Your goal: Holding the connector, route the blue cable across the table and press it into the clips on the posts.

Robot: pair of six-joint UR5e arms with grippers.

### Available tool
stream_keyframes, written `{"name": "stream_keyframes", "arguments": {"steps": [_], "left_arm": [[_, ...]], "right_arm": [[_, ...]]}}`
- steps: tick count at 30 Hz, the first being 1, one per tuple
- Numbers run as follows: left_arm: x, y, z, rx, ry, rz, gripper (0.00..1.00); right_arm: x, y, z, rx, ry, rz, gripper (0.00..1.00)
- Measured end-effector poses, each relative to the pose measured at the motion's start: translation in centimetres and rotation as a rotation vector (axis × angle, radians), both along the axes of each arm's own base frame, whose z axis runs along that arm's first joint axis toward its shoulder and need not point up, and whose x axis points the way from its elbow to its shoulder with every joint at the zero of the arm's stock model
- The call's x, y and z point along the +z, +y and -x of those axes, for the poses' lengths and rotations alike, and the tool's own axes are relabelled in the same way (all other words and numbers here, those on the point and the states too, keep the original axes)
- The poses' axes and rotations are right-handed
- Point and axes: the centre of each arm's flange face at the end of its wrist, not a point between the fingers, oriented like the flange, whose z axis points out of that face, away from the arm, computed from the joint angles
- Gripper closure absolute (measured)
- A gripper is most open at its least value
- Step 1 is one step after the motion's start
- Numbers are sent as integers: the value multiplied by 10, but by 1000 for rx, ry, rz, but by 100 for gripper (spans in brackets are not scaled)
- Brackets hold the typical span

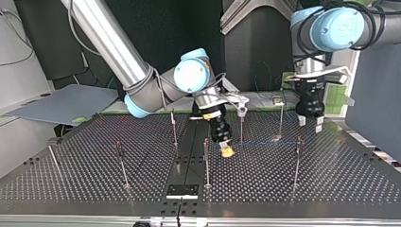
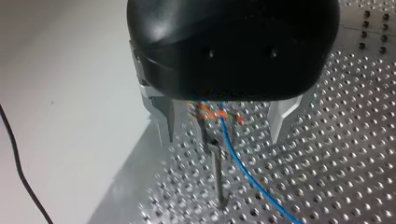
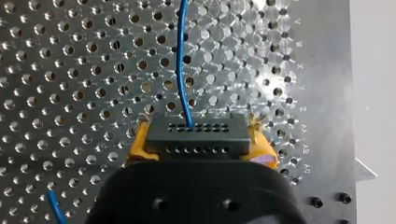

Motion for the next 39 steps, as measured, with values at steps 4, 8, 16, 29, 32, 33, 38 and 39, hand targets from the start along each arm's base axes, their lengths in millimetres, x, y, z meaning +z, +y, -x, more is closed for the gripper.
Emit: {"name": "stream_keyframes", "arguments": {"steps": [4,8,16,29,32,33,38,39], "left_arm": [[7,-6,8,-11,2,-34,2],[9,-13,11,-28,4,-72,2],[6,-32,3,-96,-29,-163,2],[9,-54,-19,-111,-114,-271,2],[9,-58,-25,-113,-118,-275,2],[9,-59,-27,-114,-117,-276,2],[2,-63,-39,-97,-98,-282,2],[0,-63,-42,-90,-94,-284,2]], "right_arm": [[-1,-1,1,-3,2,-2,100],[-1,-1,1,-4,2,-2,100],[-2,-2,1,-5,3,-3,100],[-3,-2,1,-5,4,-4,100],[-3,-2,1,-6,4,-3,100],[-3,-2,1,-6,4,-4,100],[-2,-3,1,-6,3,-3,100],[-2,-3,1,-6,3,-3,100]]}}
